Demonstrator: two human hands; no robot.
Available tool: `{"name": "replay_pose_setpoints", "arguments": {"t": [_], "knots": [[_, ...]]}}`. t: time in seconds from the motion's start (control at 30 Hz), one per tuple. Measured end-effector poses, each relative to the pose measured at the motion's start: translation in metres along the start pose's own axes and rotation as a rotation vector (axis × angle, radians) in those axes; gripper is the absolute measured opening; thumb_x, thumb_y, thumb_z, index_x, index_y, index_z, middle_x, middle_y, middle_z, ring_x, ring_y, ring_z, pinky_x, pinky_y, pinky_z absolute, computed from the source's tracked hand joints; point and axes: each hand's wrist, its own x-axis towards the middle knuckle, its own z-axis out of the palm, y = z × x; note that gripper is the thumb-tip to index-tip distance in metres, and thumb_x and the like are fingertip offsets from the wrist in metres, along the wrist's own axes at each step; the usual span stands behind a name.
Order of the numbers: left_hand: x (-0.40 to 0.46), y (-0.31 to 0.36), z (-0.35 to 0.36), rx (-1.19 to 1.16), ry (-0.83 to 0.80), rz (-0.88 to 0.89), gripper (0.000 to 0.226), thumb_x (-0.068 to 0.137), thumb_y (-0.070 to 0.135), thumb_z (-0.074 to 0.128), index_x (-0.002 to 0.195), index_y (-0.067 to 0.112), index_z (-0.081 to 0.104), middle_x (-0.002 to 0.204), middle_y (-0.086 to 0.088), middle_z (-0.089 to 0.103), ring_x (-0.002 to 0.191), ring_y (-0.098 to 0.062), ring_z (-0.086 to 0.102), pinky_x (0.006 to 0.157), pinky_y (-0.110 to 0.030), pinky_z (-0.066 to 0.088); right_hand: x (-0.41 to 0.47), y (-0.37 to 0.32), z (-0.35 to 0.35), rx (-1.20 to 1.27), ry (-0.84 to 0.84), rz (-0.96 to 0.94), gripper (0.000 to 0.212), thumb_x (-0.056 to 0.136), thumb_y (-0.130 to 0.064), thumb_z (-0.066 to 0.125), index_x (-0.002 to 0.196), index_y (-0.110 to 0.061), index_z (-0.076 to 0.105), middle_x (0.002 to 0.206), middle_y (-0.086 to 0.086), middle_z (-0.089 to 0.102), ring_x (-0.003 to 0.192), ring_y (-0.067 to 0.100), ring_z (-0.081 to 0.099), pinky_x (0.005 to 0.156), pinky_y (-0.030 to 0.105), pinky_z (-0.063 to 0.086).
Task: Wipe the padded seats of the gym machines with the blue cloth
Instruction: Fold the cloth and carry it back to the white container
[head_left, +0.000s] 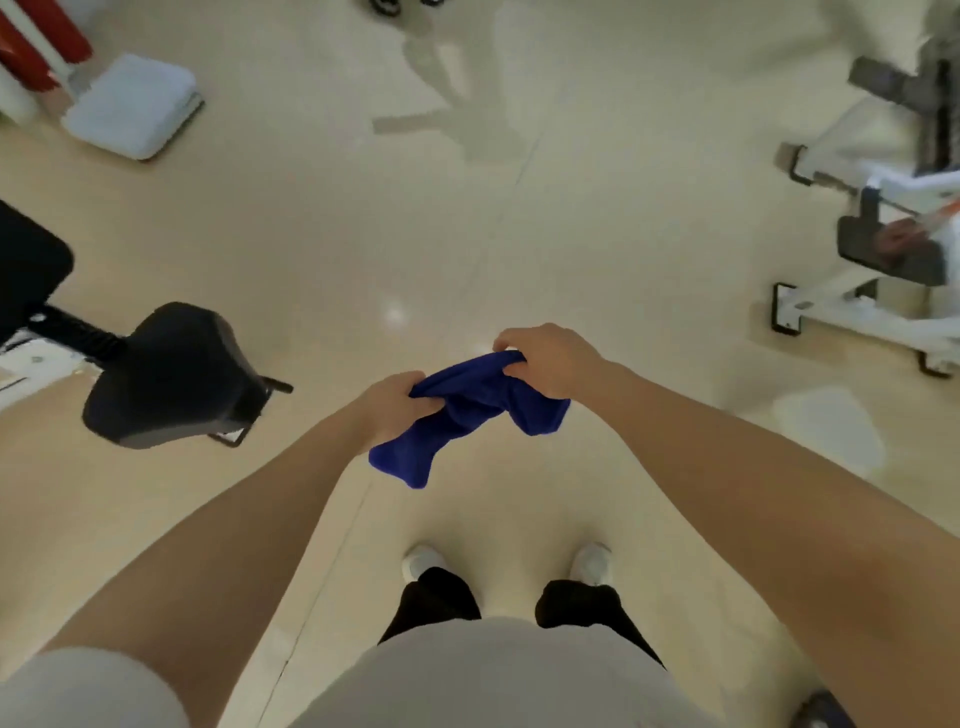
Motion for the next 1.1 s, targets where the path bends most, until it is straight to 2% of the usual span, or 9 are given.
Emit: {"name": "replay_pose_setpoints", "arguments": {"t": [0.17,0.3,0.47,0.6,0.77,0.83,0.93,1.0,1.1], "knots": [[0.029,0.108,0.097,-0.118,-0.156,0.117,0.014,0.094,0.016,0.048,0.101,0.015,0.06,0.084,0.005,0.063,0.076,-0.013,0.058,0.066,-0.023,0.045,-0.088,0.126,0.0,0.216,0.124,0.303,0.024,0.096,-0.021,0.039,0.104,-0.008,0.058,0.1,0.011,0.064,0.087,0.027,0.058,0.074,0.033,0.043],[0.045,0.191,0.196,-0.237,-0.277,0.125,0.015,0.094,0.01,0.048,0.091,0.019,0.059,0.085,0.001,0.065,0.079,-0.017,0.06,0.072,-0.029,0.047,-0.164,0.216,0.011,0.529,0.292,0.51,0.026,0.098,-0.02,0.038,0.105,-0.001,0.055,0.095,0.011,0.059,0.083,0.024,0.051,0.073,0.031,0.039],[0.054,0.268,0.32,-0.284,-0.416,0.116,0.022,0.094,0.011,0.048,0.114,0.009,0.056,0.108,-0.01,0.064,0.095,-0.025,0.061,0.073,-0.032,0.051,-0.249,0.319,0.01,0.745,0.482,0.691,0.013,0.095,-0.021,0.043,0.088,-0.011,0.047,0.08,0.001,0.052,0.078,0.021,0.048,0.067,0.029,0.037],[0.054,0.324,0.393,-0.297,-0.502,0.129,0.028,0.096,0.022,0.046,0.121,0.01,0.052,0.122,-0.011,0.062,0.108,-0.027,0.061,0.09,-0.044,0.051,-0.298,0.374,0.006,0.898,0.626,0.809,0.013,0.092,-0.023,0.049,0.091,-0.01,0.047,0.074,-0.002,0.049,0.077,0.02,0.049,0.064,0.027,0.039],[0.07,0.386,0.451,-0.264,-0.66,0.144,0.033,0.1,0.036,0.033,0.094,0.026,0.064,0.089,0.004,0.072,0.091,-0.018,0.065,0.091,-0.042,0.048,-0.313,0.419,-0.003,0.971,0.595,0.761,0.013,0.084,-0.015,0.054,0.076,-0.011,0.045,0.075,0.003,0.052,0.07,0.019,0.049,0.06,0.027,0.04],[0.085,0.406,0.467,-0.236,-0.697,0.163,0.038,0.099,0.044,0.033,0.103,0.027,0.066,0.095,-0.002,0.073,0.092,-0.026,0.066,0.088,-0.042,0.049,-0.308,0.434,-0.008,0.927,0.538,0.746,0.005,0.081,-0.012,0.051,0.076,-0.011,0.053,0.076,0.007,0.059,0.075,0.025,0.056,0.068,0.035,0.046],[0.122,0.435,0.487,-0.225,-0.729,0.19,0.036,0.097,0.041,0.04,0.12,0.02,0.058,0.114,-0.009,0.067,0.098,-0.021,0.065,0.085,-0.035,0.053,-0.299,0.462,-0.024,0.83,0.446,0.736,0.021,0.083,-0.012,0.045,0.083,-0.014,0.067,0.081,0.004,0.066,0.086,0.026,0.059,0.082,0.041,0.046],[0.154,0.456,0.499,-0.234,-0.696,0.151,0.033,0.097,0.036,0.043,0.12,0.015,0.056,0.121,-0.014,0.064,0.107,-0.024,0.062,0.094,-0.04,0.05,-0.293,0.493,-0.036,0.973,0.496,0.755,0.027,0.088,-0.013,0.044,0.095,-0.007,0.069,0.092,0.008,0.069,0.091,0.026,0.06,0.084,0.038,0.046],[0.21,0.492,0.517,-0.141,-0.702,0.138,0.035,0.095,0.039,0.046,0.119,0.016,0.056,0.12,-0.011,0.064,0.113,-0.026,0.06,0.103,-0.048,0.043,-0.285,0.559,-0.05,1.006,0.771,1.017,0.018,0.09,-0.024,0.053,0.092,-0.008,0.059,0.087,0.001,0.059,0.083,0.02,0.054,0.065,0.025,0.043]]}}
